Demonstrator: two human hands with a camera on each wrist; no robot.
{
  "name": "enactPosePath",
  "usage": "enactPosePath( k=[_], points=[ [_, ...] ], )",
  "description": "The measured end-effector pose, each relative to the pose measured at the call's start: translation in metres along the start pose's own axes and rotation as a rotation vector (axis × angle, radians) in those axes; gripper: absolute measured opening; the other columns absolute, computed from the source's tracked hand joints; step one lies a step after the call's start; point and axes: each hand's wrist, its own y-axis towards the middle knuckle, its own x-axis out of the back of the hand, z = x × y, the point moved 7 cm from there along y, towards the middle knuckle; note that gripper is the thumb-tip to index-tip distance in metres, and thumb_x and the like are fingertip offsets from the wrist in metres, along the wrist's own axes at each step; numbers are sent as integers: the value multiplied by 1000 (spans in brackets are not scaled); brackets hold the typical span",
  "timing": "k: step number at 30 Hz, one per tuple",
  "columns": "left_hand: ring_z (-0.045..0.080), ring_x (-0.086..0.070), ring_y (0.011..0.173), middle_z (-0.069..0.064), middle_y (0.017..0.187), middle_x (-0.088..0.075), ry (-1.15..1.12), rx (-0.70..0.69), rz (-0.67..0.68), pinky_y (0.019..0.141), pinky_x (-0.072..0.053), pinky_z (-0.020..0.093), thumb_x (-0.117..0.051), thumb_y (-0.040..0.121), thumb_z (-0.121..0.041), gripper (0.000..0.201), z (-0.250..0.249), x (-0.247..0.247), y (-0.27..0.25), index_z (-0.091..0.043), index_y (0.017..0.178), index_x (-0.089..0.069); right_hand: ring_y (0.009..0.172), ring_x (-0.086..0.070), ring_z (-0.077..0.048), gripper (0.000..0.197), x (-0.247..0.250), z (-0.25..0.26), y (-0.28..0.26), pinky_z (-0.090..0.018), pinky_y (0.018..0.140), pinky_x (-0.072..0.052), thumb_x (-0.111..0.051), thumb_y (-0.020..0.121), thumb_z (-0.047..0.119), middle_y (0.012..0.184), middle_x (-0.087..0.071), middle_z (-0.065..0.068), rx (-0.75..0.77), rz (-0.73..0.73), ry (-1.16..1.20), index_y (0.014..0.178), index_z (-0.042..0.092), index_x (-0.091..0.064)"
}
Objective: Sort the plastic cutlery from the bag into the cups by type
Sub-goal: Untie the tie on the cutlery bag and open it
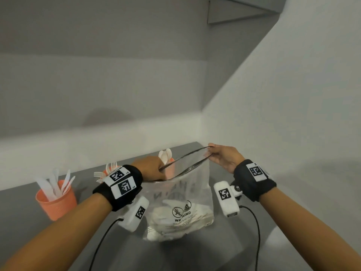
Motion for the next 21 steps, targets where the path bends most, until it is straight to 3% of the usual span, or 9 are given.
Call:
enactPosePath(
  k=[2, 5, 7, 8, 11, 13, 15, 17, 21],
  points=[
    [13, -42, 57, 0, 62, -46, 25, 71, 29, 52, -30, 24, -55, 86, -30, 34, 15, -12, 1, -18, 57, -42, 40, -62, -15, 22, 0, -7, -3, -26, 51, -55, -38, 92, -12, 73, -54, -13, -95, -1, 189, 80, 0, -53],
    [19, -49, 69, -1, 63, -47, 53, 217, -27, 60, -34, 26, -56, 87, -36, 33, 42, -20, 1, -13, 64, -51, 34, -55, -16, 24, 4, -18, -6, -23, 42, -51, -33, 94, -10, 76, -46, -11, -182, -31, 279, 82, -1, -51],
    [21, -53, 68, 1, 63, -50, -30, 333, -37, 61, -39, 27, -50, 92, -35, 37, 60, -27, -4, -11, 63, -47, 43, -45, -14, 20, 5, -25, -6, -20, 40, -46, -31, 93, -8, 75, -44, -9, -222, 4, 238, 90, -1, -49],
    [22, -57, 60, 3, 61, -54, -216, 397, -38, 56, -43, 26, -47, 94, -32, 38, 68, -32, -7, -10, 63, -47, 43, -40, -12, 19, 5, -27, -6, -19, 38, -42, -31, 93, -6, 70, -43, -8, -231, 37, 164, 89, 0, -48],
    [16, -59, 35, 13, 63, -61, -1180, 518, -88, 36, -49, 22, -42, 98, -15, 29, 75, -56, -8, -2, 74, -52, 32, -35, -6, 21, 1, -36, -12, -13, 35, -34, -34, 91, 0, 54, -41, -1, -217, 171, -236, 79, 8, -48],
    [18, -64, 43, 16, 76, -58, -1640, 549, -169, 38, -53, 24, -38, 98, -8, 23, 74, -61, -5, -2, 80, -50, 30, -33, -4, 28, -8, -50, -23, -12, 35, -30, -34, 93, 5, 39, -38, 5, -238, 307, -527, 68, 13, -45],
    [19, -60, 60, 13, 76, -53, -1965, 526, -233, 40, -52, 28, -35, 97, 0, 23, 69, -63, 0, -3, 77, -47, 29, -30, -2, 34, -16, -69, -35, -12, 36, -24, -32, 95, 11, 33, -35, 9, -311, 464, -730, 62, 15, -38],
    [16, -49, 60, 10, 66, -47, -2153, 537, -268, 36, -49, 27, -32, 95, 5, 30, 64, -64, 1, -5, 69, -44, 29, -29, -1, 35, -18, -83, -41, -13, 37, -21, -32, 95, 13, 32, -35, 9, -379, 561, -794, 60, 15, -36],
    [10, -46, 32, -2, 30, -46, -1985, 496, -190, 29, -39, 14, -30, 94, 4, 39, 54, -70, 1, -8, 60, -47, 32, -40, -2, 22, -9, -79, -36, -11, 38, -32, -49, 84, 14, 44, -46, 5, -392, 472, -497, 63, 10, -49]
  ],
)
